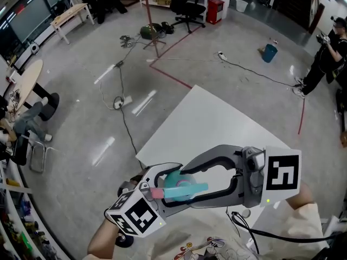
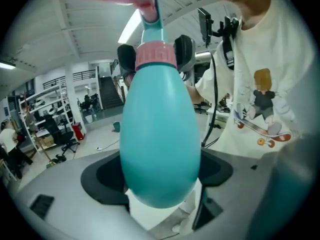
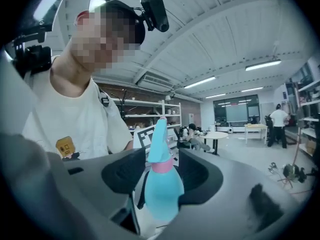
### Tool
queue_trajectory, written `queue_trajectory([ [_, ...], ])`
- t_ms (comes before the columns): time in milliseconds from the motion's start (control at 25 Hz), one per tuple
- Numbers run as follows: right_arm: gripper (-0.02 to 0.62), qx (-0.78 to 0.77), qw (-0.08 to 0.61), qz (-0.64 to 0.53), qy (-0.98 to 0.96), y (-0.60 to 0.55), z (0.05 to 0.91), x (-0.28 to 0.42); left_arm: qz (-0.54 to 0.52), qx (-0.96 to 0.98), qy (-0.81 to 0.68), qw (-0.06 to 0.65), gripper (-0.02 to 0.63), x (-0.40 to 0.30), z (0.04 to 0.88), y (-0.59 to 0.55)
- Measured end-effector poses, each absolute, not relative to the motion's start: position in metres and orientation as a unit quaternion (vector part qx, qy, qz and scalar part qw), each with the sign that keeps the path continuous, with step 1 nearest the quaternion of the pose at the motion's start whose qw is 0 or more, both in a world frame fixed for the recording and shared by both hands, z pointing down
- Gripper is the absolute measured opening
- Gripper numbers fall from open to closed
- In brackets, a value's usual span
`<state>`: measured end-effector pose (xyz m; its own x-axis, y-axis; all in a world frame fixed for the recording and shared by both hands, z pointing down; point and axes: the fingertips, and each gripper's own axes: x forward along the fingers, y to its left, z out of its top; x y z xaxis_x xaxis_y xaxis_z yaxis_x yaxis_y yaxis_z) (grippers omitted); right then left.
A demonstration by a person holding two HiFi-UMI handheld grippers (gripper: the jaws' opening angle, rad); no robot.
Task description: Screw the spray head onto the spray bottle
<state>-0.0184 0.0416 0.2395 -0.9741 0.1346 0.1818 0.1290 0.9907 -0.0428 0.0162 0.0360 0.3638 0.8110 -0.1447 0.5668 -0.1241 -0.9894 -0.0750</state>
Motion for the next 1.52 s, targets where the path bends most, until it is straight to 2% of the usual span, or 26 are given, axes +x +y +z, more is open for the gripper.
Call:
queue_trajectory([
  [200, 0.202, -0.113, 0.109, 0.008, -0.988, 0.06, 0.249, -0.021, -0.302, -0.953, 0.028, 0.018, 0.419, 0.025, 0.365, 0.052],
  [280, 0.152, -0.106, 0.113, 0.008, -0.988, 0.058, 0.252, -0.023, -0.302, -0.953, 0.032, 0.02, 0.419, 0.025, 0.366, 0.05],
  [480, 0.146, -0.077, 0.112, 0.007, -0.991, 0.044, 0.253, -0.022, -0.299, -0.952, 0.059, 0.012, 0.419, 0.024, 0.367, 0.037],
  [800, 0.146, 0.056, 0.109, 0.03, -0.992, 0.004, 0.267, -0.023, -0.327, -0.913, 0.245, 0.01, 0.419, 0.01, 0.38, -0.013],
  [1120, 0.146, 0.166, 0.078, 0.036, -0.982, -0.021, 0.267, -0.026, -0.32, -0.872, 0.371, 0.007, 0.419, 0.0, 0.384, -0.042],
  [1280, 0.141, 0.235, 0.035, 0.033, -0.971, -0.024, 0.26, -0.029, -0.282, -0.865, 0.414, -0.013, 0.419, -0.002, 0.38, -0.046],
  [1520, 0.138, 0.274, 0.029, 0.039, -0.96, -0.026, 0.271, -0.034, -0.281, -0.858, 0.43, -0.018, 0.419, -0.01, 0.388, -0.048],
])
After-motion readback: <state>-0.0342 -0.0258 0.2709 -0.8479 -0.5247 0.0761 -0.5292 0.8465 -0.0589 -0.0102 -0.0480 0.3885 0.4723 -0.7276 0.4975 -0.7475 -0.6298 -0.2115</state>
